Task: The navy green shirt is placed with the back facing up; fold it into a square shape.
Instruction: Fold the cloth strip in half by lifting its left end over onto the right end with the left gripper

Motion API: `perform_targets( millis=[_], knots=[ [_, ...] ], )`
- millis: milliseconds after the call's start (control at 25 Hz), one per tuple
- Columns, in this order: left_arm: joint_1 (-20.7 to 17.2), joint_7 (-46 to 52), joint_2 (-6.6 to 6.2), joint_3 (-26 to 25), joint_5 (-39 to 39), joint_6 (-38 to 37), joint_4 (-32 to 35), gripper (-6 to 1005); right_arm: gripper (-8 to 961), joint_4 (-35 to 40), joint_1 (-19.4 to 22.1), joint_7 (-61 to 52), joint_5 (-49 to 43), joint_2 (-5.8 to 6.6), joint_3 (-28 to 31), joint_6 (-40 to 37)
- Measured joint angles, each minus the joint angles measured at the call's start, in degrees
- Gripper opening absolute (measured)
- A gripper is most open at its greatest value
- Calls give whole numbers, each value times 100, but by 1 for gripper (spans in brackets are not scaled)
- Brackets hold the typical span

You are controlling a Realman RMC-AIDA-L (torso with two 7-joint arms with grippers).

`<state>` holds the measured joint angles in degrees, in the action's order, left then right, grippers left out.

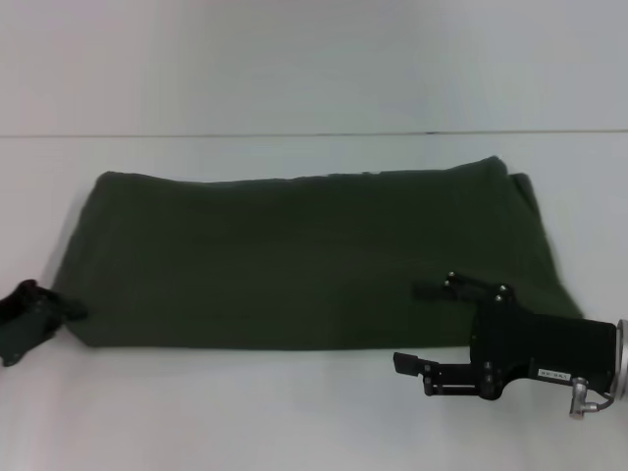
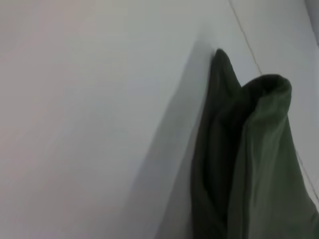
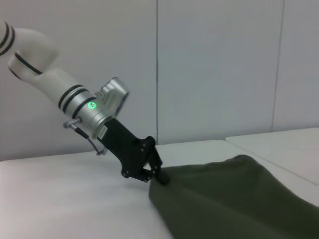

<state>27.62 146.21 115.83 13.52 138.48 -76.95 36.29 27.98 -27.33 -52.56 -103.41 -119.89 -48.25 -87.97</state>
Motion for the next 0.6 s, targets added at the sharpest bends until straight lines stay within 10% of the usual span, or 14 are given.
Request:
perform_targets(
  millis=[600],
  knots=[
    [-359,-56,-337,-975,407,-13,754,14,930,6,60,-14,50,2,0,-36]
  ],
)
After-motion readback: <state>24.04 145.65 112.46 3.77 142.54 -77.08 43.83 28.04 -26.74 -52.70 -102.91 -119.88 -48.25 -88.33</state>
